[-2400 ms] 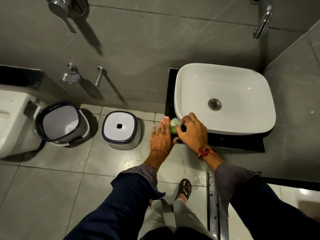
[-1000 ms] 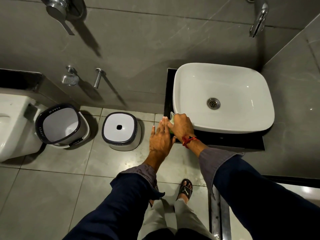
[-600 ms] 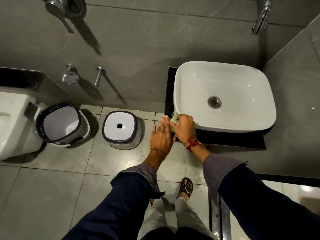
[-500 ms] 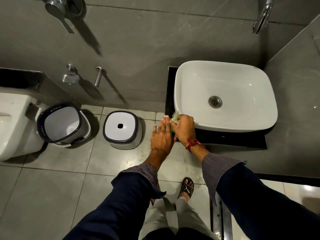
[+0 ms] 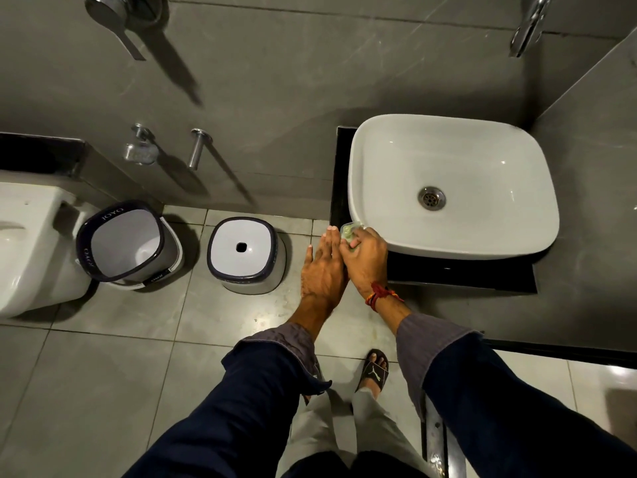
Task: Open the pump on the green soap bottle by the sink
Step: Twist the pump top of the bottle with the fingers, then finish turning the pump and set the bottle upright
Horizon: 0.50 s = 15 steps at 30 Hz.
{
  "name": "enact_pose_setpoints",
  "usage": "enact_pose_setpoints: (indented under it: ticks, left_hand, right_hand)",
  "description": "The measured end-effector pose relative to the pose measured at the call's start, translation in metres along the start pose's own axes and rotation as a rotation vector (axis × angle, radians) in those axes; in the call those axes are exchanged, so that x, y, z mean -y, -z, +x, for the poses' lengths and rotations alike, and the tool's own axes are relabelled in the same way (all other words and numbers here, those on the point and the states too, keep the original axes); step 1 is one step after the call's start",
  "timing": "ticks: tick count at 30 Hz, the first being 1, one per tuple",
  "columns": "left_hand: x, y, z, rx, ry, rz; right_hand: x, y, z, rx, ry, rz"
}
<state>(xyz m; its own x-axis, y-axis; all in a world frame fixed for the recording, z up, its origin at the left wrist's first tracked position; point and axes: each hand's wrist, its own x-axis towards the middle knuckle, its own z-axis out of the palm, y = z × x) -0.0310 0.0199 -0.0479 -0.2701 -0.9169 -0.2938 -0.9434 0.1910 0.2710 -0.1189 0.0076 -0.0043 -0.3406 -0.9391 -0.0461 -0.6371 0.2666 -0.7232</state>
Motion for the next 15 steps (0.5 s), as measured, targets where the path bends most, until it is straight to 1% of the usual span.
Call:
enact_pose_setpoints:
  ticks: [5,12,15]
  left_hand:
    - [-0.003,0.004,-0.002,0.016,-0.01,0.0]
    - [-0.004,0.01,-0.002,0.049,-0.019,0.032]
    - [-0.003,0.01,-0.001,0.054,-0.014,0.046]
  right_hand:
    - [0.003,-0.002,0.001,-0.027,-0.119,-0.002]
    - [0.006,-0.007,-0.003,-0.076,-0.166,0.055]
    - [0.006,-0.009,-0.004,-0.116,-0.214,0.104]
